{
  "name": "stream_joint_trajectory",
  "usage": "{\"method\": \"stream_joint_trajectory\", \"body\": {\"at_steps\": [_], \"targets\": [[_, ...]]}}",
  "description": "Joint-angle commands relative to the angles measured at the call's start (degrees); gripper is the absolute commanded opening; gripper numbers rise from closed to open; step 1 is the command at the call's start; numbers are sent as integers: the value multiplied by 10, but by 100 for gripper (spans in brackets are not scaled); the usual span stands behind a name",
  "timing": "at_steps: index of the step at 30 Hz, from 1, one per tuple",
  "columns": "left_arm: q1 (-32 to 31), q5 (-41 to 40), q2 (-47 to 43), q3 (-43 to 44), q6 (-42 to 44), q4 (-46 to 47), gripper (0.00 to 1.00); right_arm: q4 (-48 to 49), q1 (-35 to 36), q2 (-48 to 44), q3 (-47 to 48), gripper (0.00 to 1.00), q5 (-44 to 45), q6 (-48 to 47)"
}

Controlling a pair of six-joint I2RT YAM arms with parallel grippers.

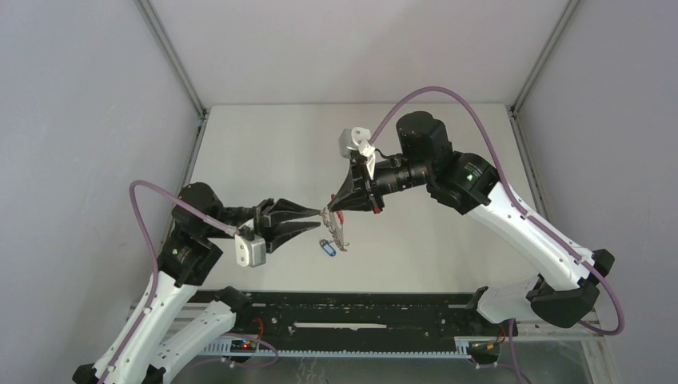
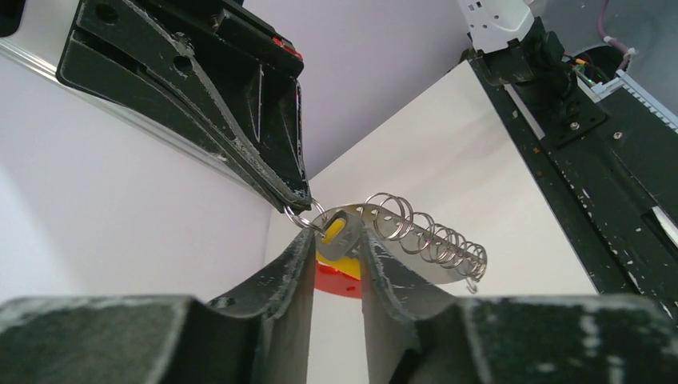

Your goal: Put the keys on the keyring

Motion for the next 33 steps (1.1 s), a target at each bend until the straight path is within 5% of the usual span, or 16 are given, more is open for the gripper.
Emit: {"method": "stream_joint_trajectory", "body": {"at_steps": [1,10,14,18,23,33], "targets": [[2,19,-1,15,-9,5,28,29,-4,0,4,0,-3,12],[2,-16,-7,0,18,5,0,39,-5,-4,0,0,4,20],[2,-41,-13,-6,13,14,1,39,-5,-3,-4,0,4,20],[2,-41,-20,-11,-12,29,28,40,-5,-5,-10,0,3,20],[2,-30,-15,-17,-43,48,35,45,-4,-5,-13,0,-6,23],[2,-37,21,0,-96,49,23,44,-4,-5,-12,0,-13,23]]}}
